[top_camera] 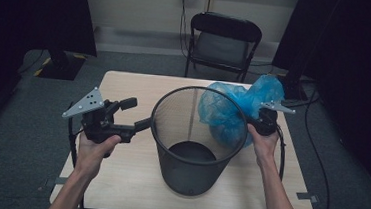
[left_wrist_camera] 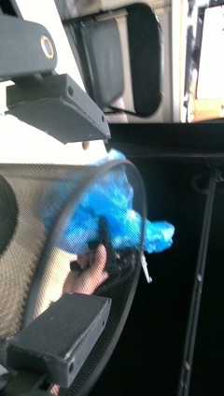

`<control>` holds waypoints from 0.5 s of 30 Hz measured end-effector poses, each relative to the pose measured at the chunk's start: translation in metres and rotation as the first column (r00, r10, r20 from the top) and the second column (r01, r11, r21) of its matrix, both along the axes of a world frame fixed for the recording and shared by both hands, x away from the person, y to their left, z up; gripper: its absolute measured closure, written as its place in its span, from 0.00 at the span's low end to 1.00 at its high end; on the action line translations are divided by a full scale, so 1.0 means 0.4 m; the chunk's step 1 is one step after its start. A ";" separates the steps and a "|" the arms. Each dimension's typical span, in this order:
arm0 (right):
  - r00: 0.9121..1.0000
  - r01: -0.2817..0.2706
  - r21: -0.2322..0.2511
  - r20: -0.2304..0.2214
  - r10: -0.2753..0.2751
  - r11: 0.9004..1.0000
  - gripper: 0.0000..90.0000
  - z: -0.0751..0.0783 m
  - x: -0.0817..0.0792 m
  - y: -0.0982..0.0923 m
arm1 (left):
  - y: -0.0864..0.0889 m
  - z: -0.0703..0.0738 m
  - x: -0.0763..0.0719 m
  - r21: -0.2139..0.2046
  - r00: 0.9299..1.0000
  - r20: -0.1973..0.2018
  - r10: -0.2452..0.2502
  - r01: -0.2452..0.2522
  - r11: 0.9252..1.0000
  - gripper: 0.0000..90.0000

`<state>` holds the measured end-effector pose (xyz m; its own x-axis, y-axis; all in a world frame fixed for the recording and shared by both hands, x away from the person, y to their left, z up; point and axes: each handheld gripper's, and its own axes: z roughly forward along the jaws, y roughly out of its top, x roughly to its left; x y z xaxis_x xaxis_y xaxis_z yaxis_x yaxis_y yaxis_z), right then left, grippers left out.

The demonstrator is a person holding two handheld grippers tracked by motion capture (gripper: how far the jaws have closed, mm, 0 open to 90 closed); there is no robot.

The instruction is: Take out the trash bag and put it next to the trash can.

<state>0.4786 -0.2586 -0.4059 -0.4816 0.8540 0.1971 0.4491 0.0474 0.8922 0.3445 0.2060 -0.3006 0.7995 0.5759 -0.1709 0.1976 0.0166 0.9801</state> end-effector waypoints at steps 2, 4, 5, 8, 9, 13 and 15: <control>1.000 0.006 0.004 -0.007 -0.006 1.000 0.88 -0.017 0.001 0.000 | 0.012 -0.023 0.003 0.004 1.000 -0.016 0.018 -0.018 1.000 0.17; 1.000 0.015 -0.013 -0.018 -0.015 1.000 0.87 -0.037 0.003 0.003 | 0.018 -0.049 0.007 0.017 0.999 -0.043 0.025 -0.024 1.000 0.17; 1.000 0.015 -0.015 -0.025 -0.016 1.000 0.87 -0.047 0.004 0.005 | 0.019 -0.062 0.009 0.041 0.998 -0.054 0.023 -0.021 0.999 0.17; 0.999 0.030 -0.003 -0.041 -0.030 1.000 0.86 -0.074 0.007 0.006 | 0.021 -0.107 0.013 0.084 0.995 -0.093 0.034 -0.027 0.996 0.17; 0.998 0.032 0.001 -0.046 -0.032 0.999 0.86 -0.080 0.009 0.007 | 0.023 -0.122 0.013 0.088 0.993 -0.111 0.041 -0.031 0.996 0.17; 0.998 0.037 0.003 -0.053 -0.036 0.999 0.86 -0.088 0.020 0.016 | 0.035 -0.186 0.021 0.127 0.982 -0.175 0.063 -0.041 0.991 0.18; 0.998 0.036 0.002 -0.053 -0.036 0.999 0.85 -0.085 0.030 0.026 | 0.038 -0.227 0.027 0.131 0.974 -0.215 0.070 -0.042 0.990 0.17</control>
<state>0.4907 -0.2484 -0.4399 -0.4395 0.8700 0.2236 0.4967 0.0280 0.8675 0.3552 0.2210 -0.3912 0.7166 0.6467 -0.2613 0.4091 -0.0863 0.9084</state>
